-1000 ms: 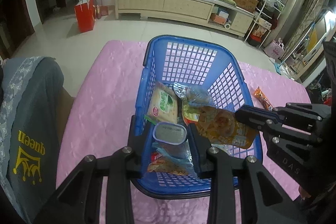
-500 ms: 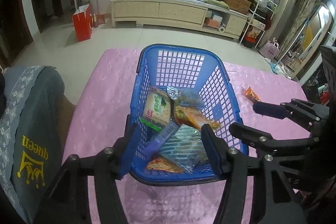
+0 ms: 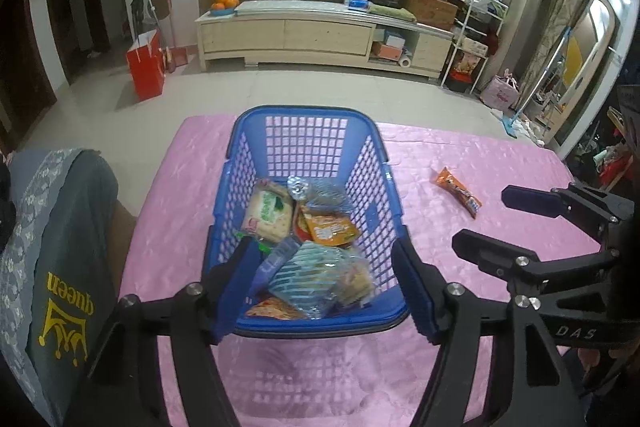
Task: Organize snacks
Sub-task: 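Move right tool to the orange stick snack and close on it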
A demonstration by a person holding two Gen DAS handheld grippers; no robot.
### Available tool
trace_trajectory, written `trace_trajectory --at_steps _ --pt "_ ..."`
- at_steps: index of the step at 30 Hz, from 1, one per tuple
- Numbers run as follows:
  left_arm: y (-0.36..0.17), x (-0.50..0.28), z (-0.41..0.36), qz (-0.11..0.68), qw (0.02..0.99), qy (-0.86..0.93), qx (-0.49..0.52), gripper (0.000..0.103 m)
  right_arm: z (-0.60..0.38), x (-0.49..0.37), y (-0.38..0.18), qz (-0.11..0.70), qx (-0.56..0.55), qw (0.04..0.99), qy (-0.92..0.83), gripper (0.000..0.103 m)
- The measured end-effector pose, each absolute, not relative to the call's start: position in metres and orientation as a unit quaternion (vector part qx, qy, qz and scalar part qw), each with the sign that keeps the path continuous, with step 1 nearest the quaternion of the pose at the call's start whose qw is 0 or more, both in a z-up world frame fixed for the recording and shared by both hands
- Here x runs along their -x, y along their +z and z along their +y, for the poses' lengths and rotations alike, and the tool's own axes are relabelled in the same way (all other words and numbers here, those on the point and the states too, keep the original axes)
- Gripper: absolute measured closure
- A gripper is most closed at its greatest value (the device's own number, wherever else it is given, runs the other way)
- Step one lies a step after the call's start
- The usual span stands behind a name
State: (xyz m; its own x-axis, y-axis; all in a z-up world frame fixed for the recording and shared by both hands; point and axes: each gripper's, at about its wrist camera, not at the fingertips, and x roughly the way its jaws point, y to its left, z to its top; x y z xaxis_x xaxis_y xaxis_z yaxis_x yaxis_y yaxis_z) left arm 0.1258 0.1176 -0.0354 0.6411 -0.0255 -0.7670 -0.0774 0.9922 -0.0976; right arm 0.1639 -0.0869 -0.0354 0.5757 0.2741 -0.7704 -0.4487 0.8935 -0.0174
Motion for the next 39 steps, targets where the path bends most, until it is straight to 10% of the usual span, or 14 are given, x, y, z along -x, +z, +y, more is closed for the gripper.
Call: trace_trajectory --at_steps 21,39 --pt "-0.057 -0.184 0.022 0.450 0.893 -0.023 0.005 0.024 -0.211 -0.194 -0.055 0.437 0.055 0.886 0.143 0.016" --pt "-0.094 -0.234 0.099 0.493 0.864 0.077 0.070 0.024 -0.240 -0.279 -0.131 0.481 0.050 0.870 0.095 0.016"
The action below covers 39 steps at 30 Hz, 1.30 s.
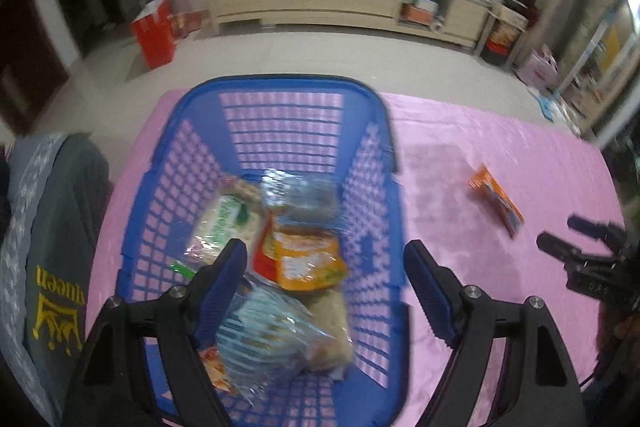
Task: Organize snacks
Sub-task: 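Move right tool to the orange stick snack and close on it, then carry the orange stick snack over the blue basket with right tool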
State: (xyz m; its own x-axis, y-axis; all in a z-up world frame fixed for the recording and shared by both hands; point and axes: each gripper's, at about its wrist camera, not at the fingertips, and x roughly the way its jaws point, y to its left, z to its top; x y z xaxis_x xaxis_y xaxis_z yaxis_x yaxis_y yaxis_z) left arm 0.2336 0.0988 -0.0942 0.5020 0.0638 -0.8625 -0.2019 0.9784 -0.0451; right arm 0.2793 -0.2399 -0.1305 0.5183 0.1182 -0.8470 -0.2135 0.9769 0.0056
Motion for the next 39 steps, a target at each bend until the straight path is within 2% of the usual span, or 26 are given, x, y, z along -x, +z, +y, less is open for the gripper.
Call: trace_trajectory --at_steps 11,12,14,16,18,21,28,39 --pt "-0.123 -0.264 0.135 0.524 0.839 0.119 0.084 0.024 -0.226 -0.318 -0.162 0.490 0.088 0.861 0.107 0.016" --pt "-0.124 -0.266 0.135 0.526 0.838 0.120 0.081 0.024 -0.225 -0.321 -0.165 0.490 0.091 0.860 0.107 0.019" --pt "-0.129 -0.270 0.136 0.531 0.835 0.121 0.081 0.024 -0.223 -0.326 -0.170 0.494 0.097 0.857 0.107 0.029" --pt "-0.132 -0.274 0.135 0.539 0.830 0.117 0.088 0.024 -0.223 -0.332 -0.175 0.501 0.100 0.853 0.107 0.044" --pt "-0.130 -0.275 0.135 0.536 0.832 0.116 0.088 0.024 -0.224 -0.336 -0.182 0.508 0.100 0.849 0.103 0.050" --pt "-0.130 -0.277 0.133 0.535 0.833 0.116 0.079 0.024 -0.226 -0.338 -0.185 0.508 0.108 0.849 0.092 0.074" --pt "-0.123 -0.271 0.127 0.524 0.842 0.113 0.060 0.024 -0.227 -0.327 -0.176 0.505 0.083 0.854 0.097 0.085" --pt "-0.087 -0.237 0.120 0.491 0.866 0.080 0.048 0.024 -0.193 -0.261 -0.101 0.458 0.055 0.875 0.147 0.086"
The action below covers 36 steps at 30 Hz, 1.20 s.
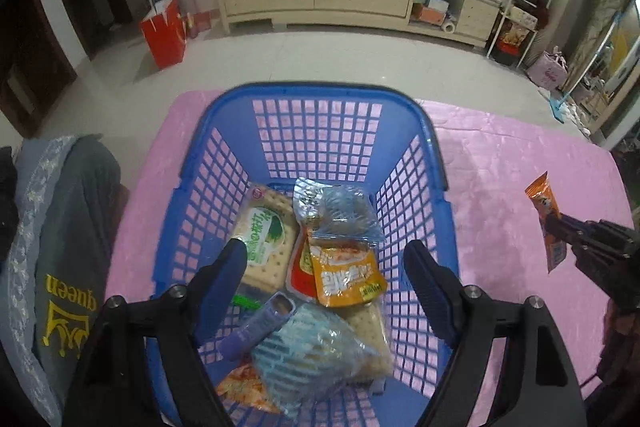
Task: Organize snacks
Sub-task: 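Carry the orange stick snack over the blue basket with right tool, then open right tool to drop the orange stick snack into the basket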
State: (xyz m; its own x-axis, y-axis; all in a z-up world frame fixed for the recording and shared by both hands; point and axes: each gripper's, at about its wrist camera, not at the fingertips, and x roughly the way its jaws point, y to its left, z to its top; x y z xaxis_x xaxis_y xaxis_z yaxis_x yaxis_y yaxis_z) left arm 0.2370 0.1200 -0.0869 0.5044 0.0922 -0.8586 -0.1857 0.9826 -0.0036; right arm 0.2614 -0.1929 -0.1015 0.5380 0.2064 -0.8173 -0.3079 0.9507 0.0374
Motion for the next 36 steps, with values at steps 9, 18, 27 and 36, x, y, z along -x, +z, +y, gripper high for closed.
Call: trace_trajectory --at_steps 9,18,27,36 --pt "-0.049 -0.195 0.126 0.455 0.888 0.061 0.032 0.024 -0.136 -0.213 -0.044 0.417 0.070 0.886 0.190 0.086" --pt "-0.040 -0.165 0.144 0.439 0.896 0.067 -0.015 0.015 -0.087 -0.193 -0.036 0.416 0.067 0.879 0.221 0.086" --pt "-0.035 -0.146 0.164 0.417 0.908 0.048 -0.017 0.001 -0.042 -0.183 -0.043 0.431 0.064 0.869 0.233 0.086" --pt "-0.049 -0.148 0.180 0.421 0.906 0.049 -0.003 0.001 -0.027 -0.199 -0.070 0.479 0.019 0.855 0.200 0.086"
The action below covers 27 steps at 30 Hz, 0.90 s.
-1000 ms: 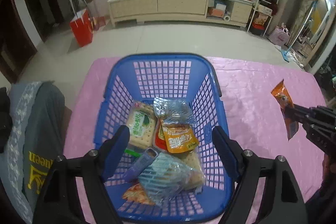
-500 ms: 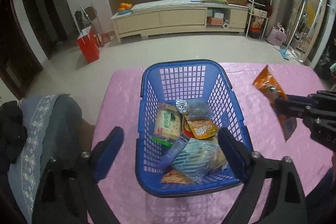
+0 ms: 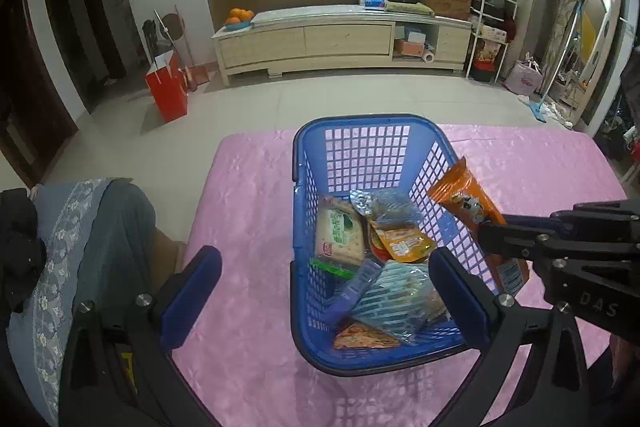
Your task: Organize snacks
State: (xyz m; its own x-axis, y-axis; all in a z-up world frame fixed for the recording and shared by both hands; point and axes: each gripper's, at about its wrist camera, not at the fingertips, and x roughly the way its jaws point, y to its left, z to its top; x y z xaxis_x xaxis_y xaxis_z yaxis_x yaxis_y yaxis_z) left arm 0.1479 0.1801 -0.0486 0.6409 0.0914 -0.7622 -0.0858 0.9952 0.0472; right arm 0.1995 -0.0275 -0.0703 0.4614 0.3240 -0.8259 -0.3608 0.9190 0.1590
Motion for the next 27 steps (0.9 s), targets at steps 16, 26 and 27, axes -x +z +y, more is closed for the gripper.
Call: trace_trajectory --at_steps 16,26,27 --pt "-0.070 -0.148 0.185 0.438 0.898 0.048 -0.001 0.001 -0.026 -0.200 -0.089 0.481 0.062 0.861 0.153 0.036" --pt "-0.060 -0.141 0.182 0.433 0.900 0.052 0.002 0.000 -0.037 -0.188 -0.071 0.454 0.082 0.875 0.148 0.035" --pt "-0.058 -0.139 0.180 0.431 0.901 0.052 0.003 0.000 -0.039 -0.184 -0.068 0.448 0.086 0.877 0.148 0.035"
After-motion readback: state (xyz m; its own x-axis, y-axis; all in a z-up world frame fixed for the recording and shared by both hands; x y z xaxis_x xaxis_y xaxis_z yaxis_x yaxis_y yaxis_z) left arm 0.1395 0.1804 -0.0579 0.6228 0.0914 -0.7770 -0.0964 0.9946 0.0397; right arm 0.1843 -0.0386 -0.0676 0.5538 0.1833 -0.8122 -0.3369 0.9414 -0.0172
